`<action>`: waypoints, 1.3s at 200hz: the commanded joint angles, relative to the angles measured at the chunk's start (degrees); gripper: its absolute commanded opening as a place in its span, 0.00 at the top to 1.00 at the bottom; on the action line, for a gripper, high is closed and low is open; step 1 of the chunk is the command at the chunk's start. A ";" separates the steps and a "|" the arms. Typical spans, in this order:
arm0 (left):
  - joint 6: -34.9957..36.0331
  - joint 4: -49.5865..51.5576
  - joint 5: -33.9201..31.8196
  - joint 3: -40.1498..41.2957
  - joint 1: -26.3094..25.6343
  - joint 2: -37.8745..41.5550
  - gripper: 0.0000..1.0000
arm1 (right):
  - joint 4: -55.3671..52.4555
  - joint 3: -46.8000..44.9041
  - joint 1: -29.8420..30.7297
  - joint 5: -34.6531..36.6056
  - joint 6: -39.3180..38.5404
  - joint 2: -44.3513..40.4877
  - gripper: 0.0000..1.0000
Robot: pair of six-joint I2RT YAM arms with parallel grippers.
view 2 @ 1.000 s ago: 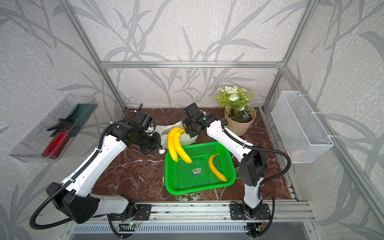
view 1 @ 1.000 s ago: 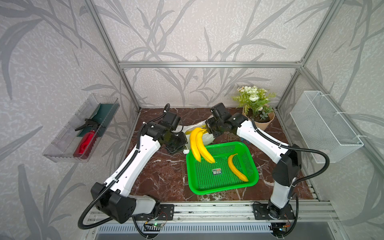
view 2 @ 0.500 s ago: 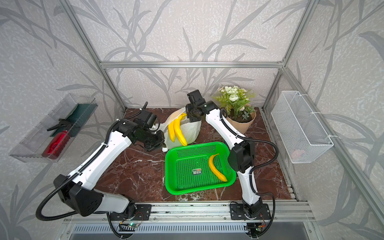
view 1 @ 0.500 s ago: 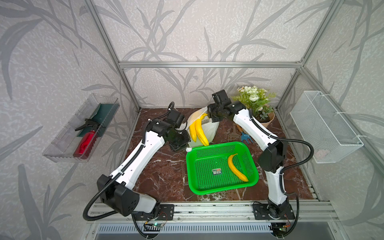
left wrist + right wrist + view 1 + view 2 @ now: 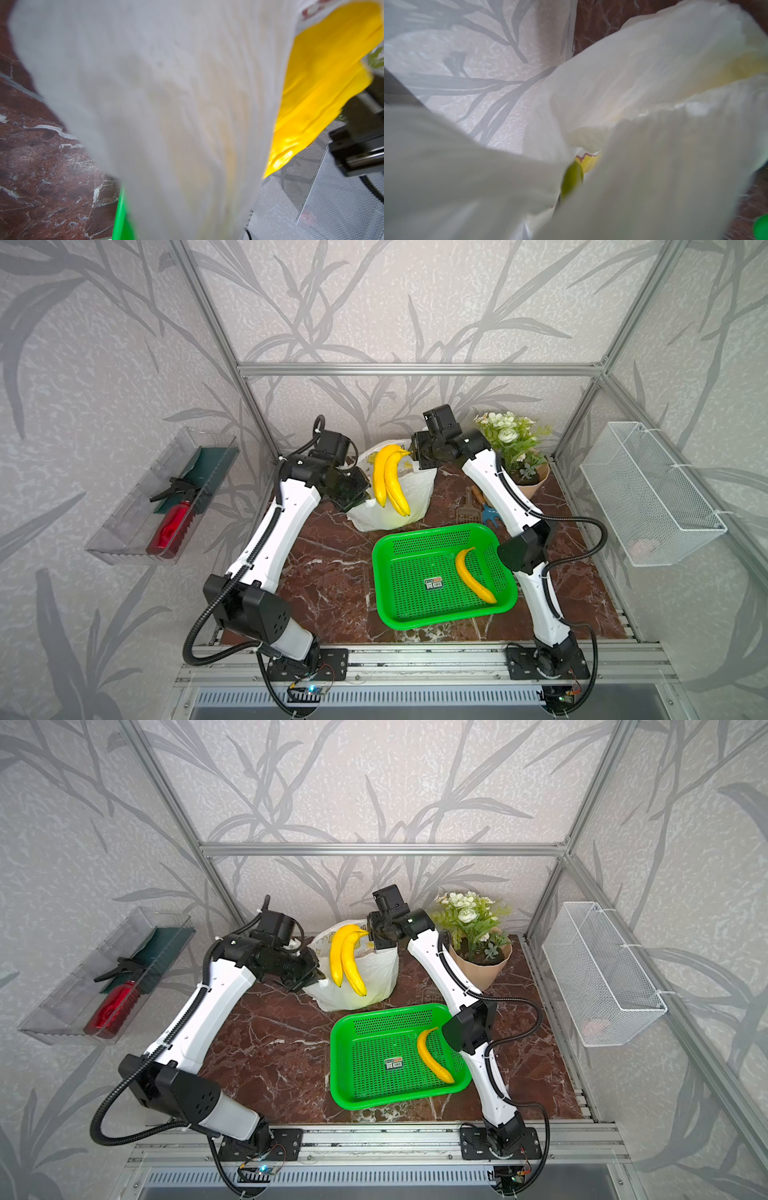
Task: Place the banana into a plastic bag & tie a knot
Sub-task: Place the banana into the plastic bag.
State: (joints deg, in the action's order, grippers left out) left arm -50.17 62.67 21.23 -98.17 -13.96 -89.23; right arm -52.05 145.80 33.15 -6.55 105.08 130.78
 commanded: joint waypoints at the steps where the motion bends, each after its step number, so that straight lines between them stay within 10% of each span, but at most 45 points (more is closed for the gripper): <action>1: -1.26 -0.15 2.42 -1.65 1.79 -0.82 1.00 | 4.02 -14.60 1.25 -0.28 -8.07 -9.33 1.00; 69: 0.86 3.02 3.73 -6.36 3.85 -3.72 1.00 | 46.21 -47.62 1.85 -1.11 -20.09 -29.54 1.00; 123: 2.27 7.09 3.13 -9.47 3.85 -5.03 1.00 | 74.98 -42.71 0.74 -0.49 -26.54 -23.06 1.00; 182: 2.36 8.24 3.56 -10.89 3.94 -5.51 1.00 | 84.50 -30.03 -0.71 -4.01 -27.23 -10.06 1.00; 260: 1.59 9.25 4.97 -13.56 3.94 -6.66 1.00 | 85.28 -47.85 -2.13 -4.56 -42.65 -17.09 1.00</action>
State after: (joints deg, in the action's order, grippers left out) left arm -48.60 69.28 25.21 -109.49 -10.31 -95.31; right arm 32.51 98.63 32.03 -9.65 72.58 119.42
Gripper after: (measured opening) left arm 0.048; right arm 0.097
